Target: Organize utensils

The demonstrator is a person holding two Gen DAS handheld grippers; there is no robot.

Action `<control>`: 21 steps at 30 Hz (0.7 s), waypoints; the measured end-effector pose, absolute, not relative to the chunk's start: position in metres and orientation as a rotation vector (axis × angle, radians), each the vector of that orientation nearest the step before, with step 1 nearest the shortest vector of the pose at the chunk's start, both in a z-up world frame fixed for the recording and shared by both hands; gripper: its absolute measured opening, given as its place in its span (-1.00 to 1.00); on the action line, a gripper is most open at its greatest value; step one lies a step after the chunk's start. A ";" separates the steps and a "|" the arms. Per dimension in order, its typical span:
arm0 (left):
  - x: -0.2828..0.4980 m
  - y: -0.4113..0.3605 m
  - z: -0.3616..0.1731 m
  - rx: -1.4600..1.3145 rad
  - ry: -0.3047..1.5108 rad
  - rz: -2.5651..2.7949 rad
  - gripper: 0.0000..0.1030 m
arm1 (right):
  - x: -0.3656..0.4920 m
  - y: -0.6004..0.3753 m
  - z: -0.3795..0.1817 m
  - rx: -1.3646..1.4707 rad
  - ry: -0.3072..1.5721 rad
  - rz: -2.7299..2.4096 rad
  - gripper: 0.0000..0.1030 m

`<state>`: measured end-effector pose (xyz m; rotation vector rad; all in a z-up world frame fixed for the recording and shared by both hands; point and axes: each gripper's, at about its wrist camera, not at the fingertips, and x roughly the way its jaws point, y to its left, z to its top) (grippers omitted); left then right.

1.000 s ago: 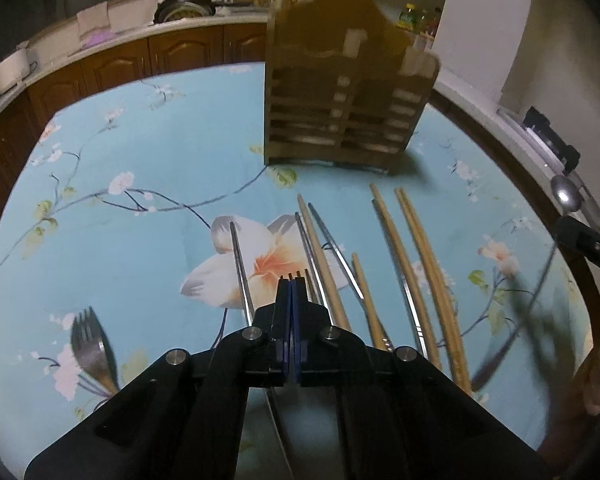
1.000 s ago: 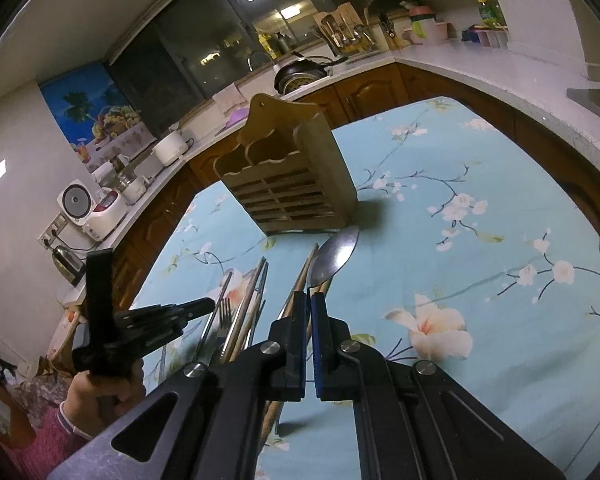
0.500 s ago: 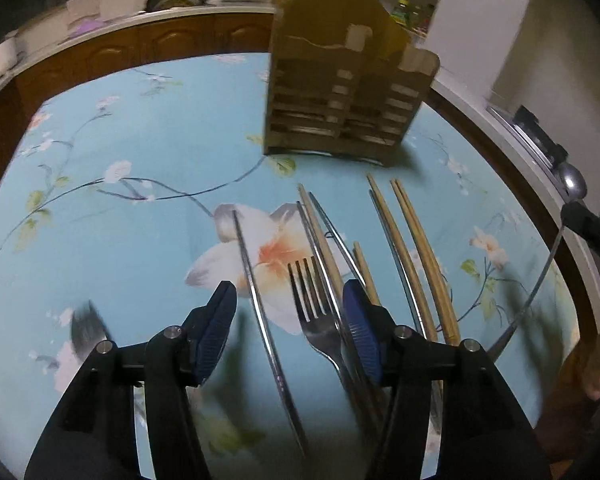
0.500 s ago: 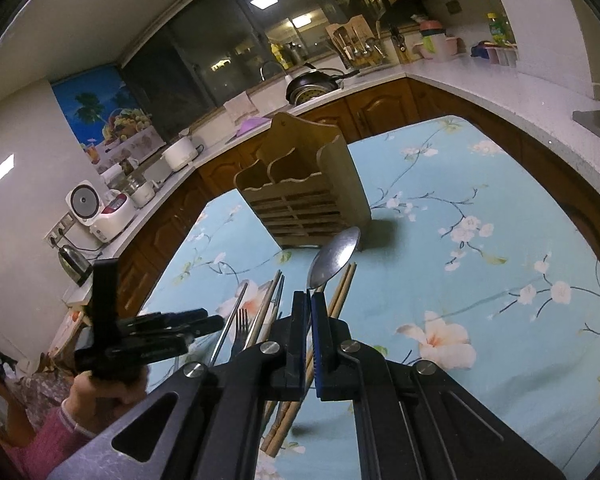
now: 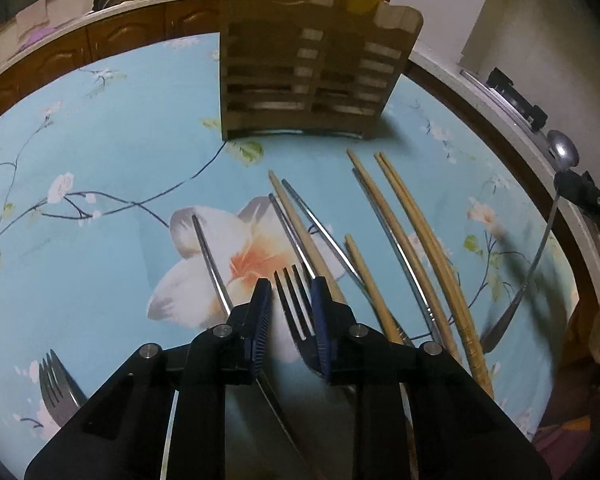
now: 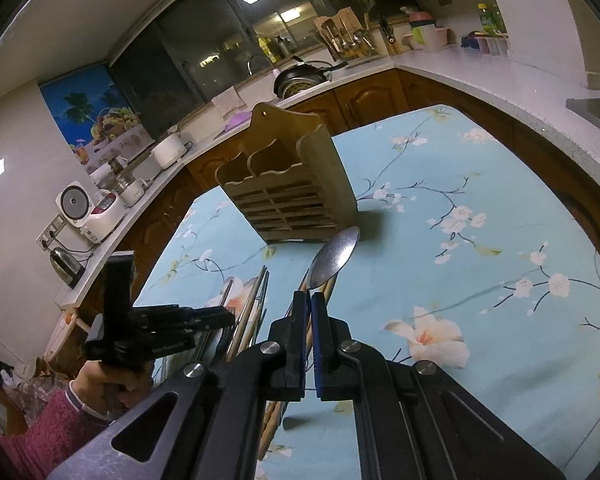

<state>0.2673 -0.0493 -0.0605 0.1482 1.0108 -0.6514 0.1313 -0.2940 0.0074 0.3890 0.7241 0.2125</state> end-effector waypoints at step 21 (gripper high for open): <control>0.262 -0.054 -0.059 0.151 1.007 -0.711 -0.96 | 0.129 -0.290 0.006 0.396 0.724 0.228 -0.95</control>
